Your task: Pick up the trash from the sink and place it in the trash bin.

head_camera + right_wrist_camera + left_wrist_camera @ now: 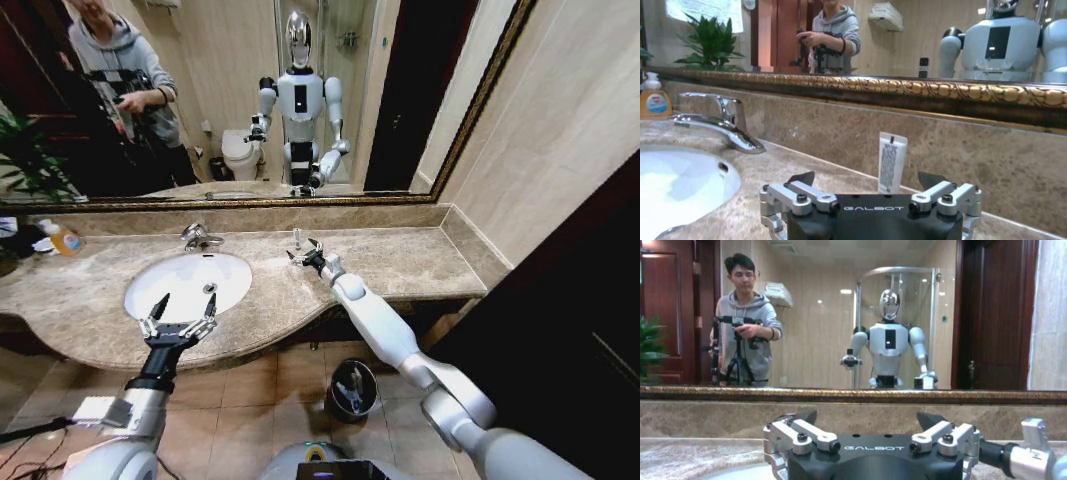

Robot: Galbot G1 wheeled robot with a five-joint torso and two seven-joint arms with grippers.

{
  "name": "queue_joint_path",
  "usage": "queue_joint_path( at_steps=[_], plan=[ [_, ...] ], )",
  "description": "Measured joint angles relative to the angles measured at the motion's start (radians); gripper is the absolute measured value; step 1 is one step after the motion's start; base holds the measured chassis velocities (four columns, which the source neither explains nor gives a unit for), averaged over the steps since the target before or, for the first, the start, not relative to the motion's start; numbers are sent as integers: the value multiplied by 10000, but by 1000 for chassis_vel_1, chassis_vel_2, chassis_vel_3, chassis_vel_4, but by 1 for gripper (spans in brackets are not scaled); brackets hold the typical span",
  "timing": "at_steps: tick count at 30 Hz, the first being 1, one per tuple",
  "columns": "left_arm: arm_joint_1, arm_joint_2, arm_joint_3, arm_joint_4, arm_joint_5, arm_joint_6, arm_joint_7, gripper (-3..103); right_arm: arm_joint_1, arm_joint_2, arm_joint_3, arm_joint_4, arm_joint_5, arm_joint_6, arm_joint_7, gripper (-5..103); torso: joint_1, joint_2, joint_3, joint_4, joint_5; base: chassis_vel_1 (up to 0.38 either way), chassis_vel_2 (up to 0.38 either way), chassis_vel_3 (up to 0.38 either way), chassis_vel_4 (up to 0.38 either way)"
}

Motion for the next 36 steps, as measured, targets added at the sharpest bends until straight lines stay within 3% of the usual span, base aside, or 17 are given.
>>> queue_joint_path(
  at_steps=[12, 19, 22, 24, 34, 36],
  plan=[
    [0, 0, 0, 0, 0, 0, 0, 100, 883, 766, 9, -1260, 60, -27, 329, 103, 0, 1, 0, 1, 2, 0, 0, 0, 0],
    [0, 0, 0, 0, 0, 0, 0, 100, 981, 956, 28, -1581, 79, 77, 246, 86, 0, 2, 0, 1, 3, 0, 0, 0, 0],
    [0, 0, 0, 0, 0, 0, 0, 100, 980, 977, 38, -1653, 65, 165, 227, 74, 1, 2, 0, 0, 3, 0, 0, 0, 0],
    [0, 0, 0, 0, 0, 0, 0, 100, 970, 977, 43, -1662, 62, 182, 227, 74, 0, 2, 0, 0, 3, 0, 0, 0, 0],
    [0, 0, 0, 0, 0, 0, 0, 100, 979, 935, 92, -1715, 79, 189, 225, 42, 0, 2, 0, 0, 3, 0, 0, 0, 0],
    [0, 0, 0, 0, 0, 0, 0, 100, 982, 918, 91, -1720, 83, 190, 231, 42, 0, 2, 0, 0, 3, 0, 0, 0, 0]
  ],
)
